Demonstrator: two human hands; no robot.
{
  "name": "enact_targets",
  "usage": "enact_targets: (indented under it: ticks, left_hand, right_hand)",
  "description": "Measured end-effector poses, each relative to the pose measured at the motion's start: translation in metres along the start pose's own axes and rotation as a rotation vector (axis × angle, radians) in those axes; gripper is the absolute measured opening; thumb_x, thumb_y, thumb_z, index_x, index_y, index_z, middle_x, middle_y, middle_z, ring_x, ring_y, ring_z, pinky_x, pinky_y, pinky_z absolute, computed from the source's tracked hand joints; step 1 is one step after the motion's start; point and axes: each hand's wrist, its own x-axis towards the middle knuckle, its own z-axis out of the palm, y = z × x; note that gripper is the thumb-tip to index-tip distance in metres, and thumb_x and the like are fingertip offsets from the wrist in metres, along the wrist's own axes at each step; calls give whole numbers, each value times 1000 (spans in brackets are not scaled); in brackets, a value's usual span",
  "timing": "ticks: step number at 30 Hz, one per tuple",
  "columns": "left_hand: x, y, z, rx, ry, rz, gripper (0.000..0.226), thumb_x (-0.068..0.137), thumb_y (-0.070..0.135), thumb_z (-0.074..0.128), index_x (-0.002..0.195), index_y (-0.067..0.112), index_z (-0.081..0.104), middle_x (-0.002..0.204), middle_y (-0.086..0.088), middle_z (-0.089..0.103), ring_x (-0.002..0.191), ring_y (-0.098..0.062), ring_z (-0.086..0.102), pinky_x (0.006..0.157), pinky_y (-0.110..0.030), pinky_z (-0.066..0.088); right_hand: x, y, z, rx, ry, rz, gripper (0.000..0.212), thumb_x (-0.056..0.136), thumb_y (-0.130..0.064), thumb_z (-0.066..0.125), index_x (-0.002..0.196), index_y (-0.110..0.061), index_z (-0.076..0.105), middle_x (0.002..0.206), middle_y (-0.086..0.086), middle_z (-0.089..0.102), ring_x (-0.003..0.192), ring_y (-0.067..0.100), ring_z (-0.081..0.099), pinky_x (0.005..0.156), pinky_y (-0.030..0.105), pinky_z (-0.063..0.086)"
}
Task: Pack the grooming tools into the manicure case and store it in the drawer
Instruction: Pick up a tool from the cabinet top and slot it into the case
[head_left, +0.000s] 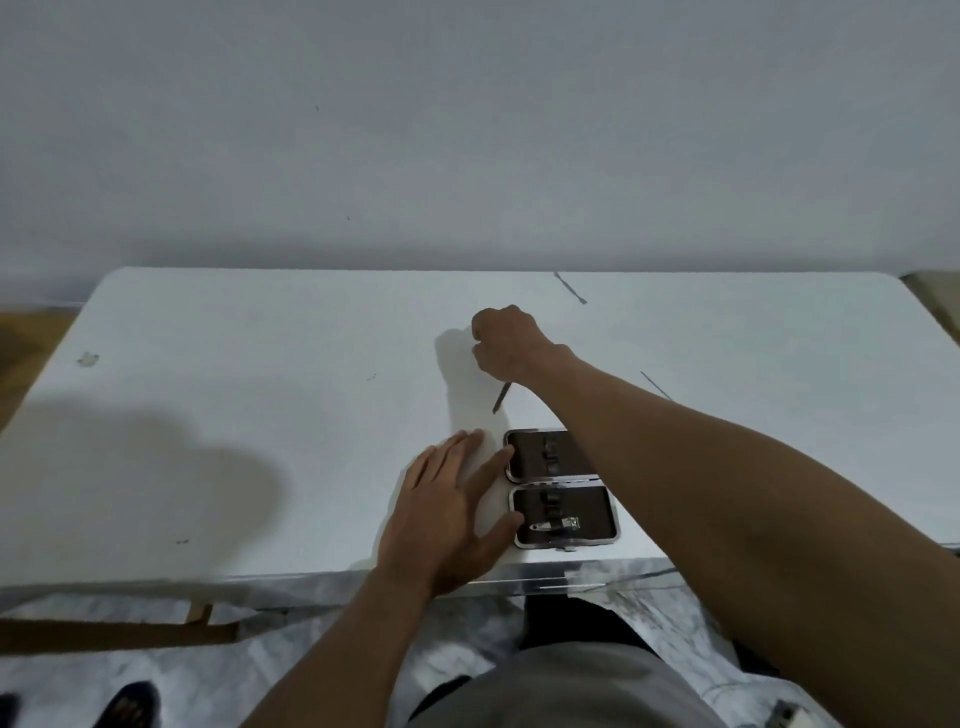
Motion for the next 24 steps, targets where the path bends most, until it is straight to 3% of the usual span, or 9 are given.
enact_targets:
  ticks: [5, 9, 12, 16, 19, 24]
  left_hand:
    - [2, 0, 1, -4, 4, -9, 67, 87, 65, 42, 149, 41, 29, 158, 0, 30, 147, -19, 22, 119, -43, 20]
    - [1, 0, 1, -23, 13, -8, 67, 87, 64, 43, 148, 42, 29, 157, 1, 31, 146, -19, 23, 118, -44, 22]
    - [1, 1, 0, -18, 23, -4, 66, 87, 64, 41, 148, 41, 30, 157, 0, 32, 146, -19, 25, 118, -43, 22]
    - [1, 1, -1, -10, 29, -4, 65, 88, 66, 40, 148, 40, 33, 156, 0, 34, 145, -20, 26, 119, -42, 21]
    - [1, 1, -1, -9, 38, 2, 64, 89, 68, 40, 145, 37, 39, 154, -1, 37, 143, -20, 30, 116, -43, 25]
    - [0, 2, -3, -1, 44, 0, 65, 87, 67, 42, 144, 36, 42, 151, 0, 40, 141, -20, 32, 116, -43, 27]
  right_hand:
    - [8, -3, 0, -19, -41, -12, 17, 89, -15, 56, 100, -3, 60, 102, 17, 65, 96, 35, 63, 68, 31, 44]
    - [4, -4, -4, -56, -30, -4, 19, 86, -2, 55, 104, -1, 60, 97, 16, 63, 98, 36, 64, 67, 30, 41]
    - [-3, -3, -5, -69, -8, -8, 24, 84, 4, 51, 106, 0, 59, 75, 10, 50, 93, 36, 63, 67, 29, 39]
    - [-16, -5, -5, 10, 53, -16, 24, 82, 3, 50, 101, -2, 62, 95, 15, 66, 86, 35, 64, 69, 33, 50]
    - [-31, -5, -4, 83, 95, -8, 25, 81, 2, 47, 94, -1, 69, 91, 16, 73, 85, 34, 68, 77, 36, 57]
    - [-63, 12, 1, 135, 147, -8, 27, 87, -7, 52, 104, -13, 73, 111, 6, 73, 102, 28, 66, 83, 28, 47]
